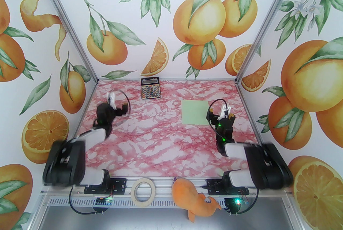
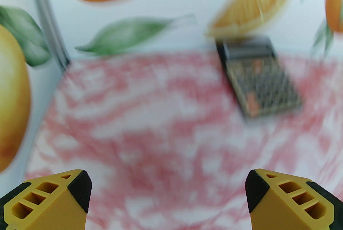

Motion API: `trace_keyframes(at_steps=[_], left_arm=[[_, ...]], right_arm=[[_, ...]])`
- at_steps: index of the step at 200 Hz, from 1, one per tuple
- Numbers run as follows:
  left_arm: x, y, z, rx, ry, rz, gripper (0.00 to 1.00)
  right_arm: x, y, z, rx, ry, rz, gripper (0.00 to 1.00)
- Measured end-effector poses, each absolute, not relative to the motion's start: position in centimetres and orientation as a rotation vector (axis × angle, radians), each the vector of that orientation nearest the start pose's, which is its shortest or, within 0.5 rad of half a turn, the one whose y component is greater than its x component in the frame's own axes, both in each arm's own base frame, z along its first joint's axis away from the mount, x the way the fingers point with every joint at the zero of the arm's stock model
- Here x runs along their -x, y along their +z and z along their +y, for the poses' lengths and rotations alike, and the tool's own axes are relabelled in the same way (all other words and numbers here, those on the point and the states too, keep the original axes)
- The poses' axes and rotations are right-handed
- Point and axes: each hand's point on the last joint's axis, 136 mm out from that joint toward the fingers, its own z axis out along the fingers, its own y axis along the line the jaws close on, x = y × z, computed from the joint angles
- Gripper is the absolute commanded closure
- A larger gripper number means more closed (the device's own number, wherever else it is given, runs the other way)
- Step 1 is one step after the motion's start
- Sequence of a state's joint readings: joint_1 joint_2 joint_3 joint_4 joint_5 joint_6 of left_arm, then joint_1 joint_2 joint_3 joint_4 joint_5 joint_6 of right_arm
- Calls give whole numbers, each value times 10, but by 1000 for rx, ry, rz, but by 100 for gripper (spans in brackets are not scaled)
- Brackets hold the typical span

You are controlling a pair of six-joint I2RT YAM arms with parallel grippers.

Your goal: Fold a paper plane with a square sheet of paper (fold left side to right side)

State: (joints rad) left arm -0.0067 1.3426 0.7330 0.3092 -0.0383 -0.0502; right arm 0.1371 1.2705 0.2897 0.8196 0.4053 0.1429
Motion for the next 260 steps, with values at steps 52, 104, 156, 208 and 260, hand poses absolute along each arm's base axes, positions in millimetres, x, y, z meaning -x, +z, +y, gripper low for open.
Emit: trace_keyframes(at_steps=[52, 104, 156, 208, 260], left_arm=[[-413, 240, -15, 220, -256, 1990, 0], [-381, 187, -68, 251, -463, 2221, 0], [-357, 160, -127, 125, -547, 2358, 0], [-344, 151, -154, 36, -555, 2407, 0], [-339, 147, -152, 39, -530, 2435, 0]], right_arm=[[-365, 229, -22, -491, 107, 1608, 0], [-421, 192, 33, -384, 264, 2025, 7], [-431, 75, 92, -242, 266, 2505, 84], [-424, 16, 112, -246, 228, 2714, 100], [-422, 16, 153, -153, 262, 2730, 100]])
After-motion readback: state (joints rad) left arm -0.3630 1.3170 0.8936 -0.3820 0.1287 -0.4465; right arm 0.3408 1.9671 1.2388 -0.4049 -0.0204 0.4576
